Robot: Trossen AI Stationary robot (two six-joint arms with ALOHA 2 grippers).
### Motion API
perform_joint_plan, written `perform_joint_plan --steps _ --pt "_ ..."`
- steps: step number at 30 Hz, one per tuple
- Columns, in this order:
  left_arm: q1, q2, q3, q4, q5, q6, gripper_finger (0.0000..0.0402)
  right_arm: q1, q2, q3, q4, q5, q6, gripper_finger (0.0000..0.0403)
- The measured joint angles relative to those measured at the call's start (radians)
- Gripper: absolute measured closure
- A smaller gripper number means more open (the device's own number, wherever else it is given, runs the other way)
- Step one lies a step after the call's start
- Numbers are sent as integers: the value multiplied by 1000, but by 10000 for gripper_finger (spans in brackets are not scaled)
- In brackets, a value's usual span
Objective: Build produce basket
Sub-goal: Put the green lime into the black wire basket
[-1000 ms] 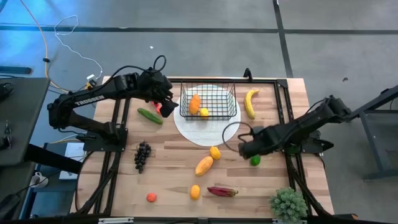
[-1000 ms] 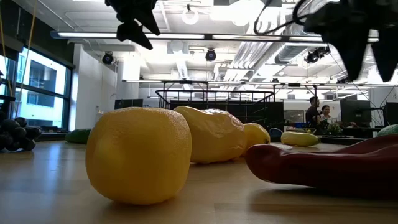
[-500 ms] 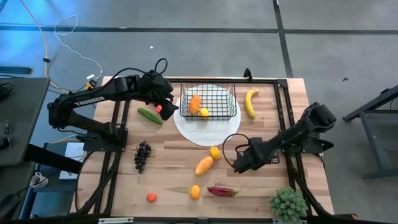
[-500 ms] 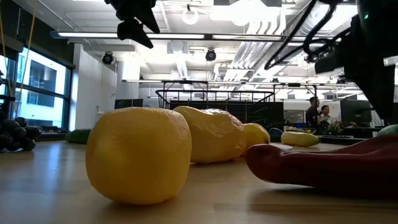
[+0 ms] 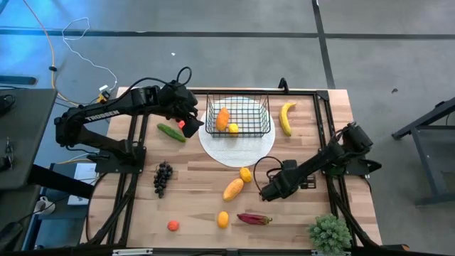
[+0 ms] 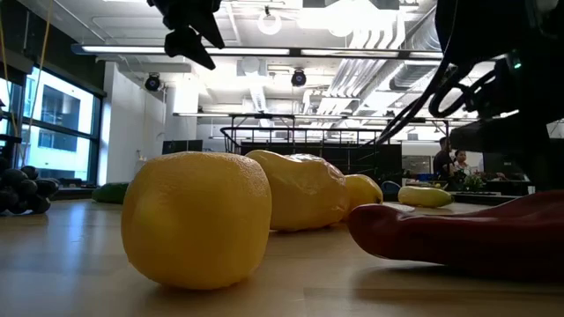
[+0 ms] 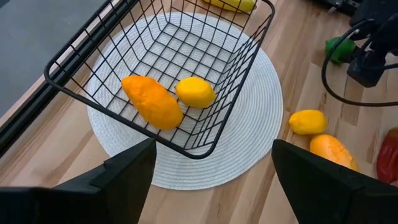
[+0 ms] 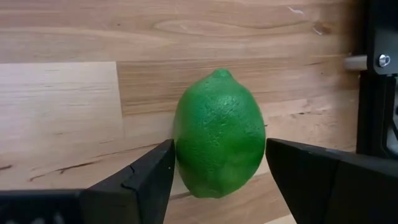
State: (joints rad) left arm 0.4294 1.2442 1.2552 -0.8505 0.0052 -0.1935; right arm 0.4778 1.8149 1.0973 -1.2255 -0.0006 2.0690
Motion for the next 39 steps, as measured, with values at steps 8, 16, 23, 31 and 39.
perform_joint_plan --steps 8,16,23,31,39 --pt "10 0 0 -41 -95 57 92 0 36 0 10 -22 -1 171" --pt "83 0 0 -187 -236 67 92 0 39 0 20 -34 -18 268" --pt "164 0 0 -291 -242 68 92 0 -25 0 37 -4 -35 287" --pt "226 1 -26 -335 -216 174 92 -31 -259 0 163 267 -54 285" --pt "264 1 -107 -372 -143 290 92 -167 -491 0 357 634 -416 285"
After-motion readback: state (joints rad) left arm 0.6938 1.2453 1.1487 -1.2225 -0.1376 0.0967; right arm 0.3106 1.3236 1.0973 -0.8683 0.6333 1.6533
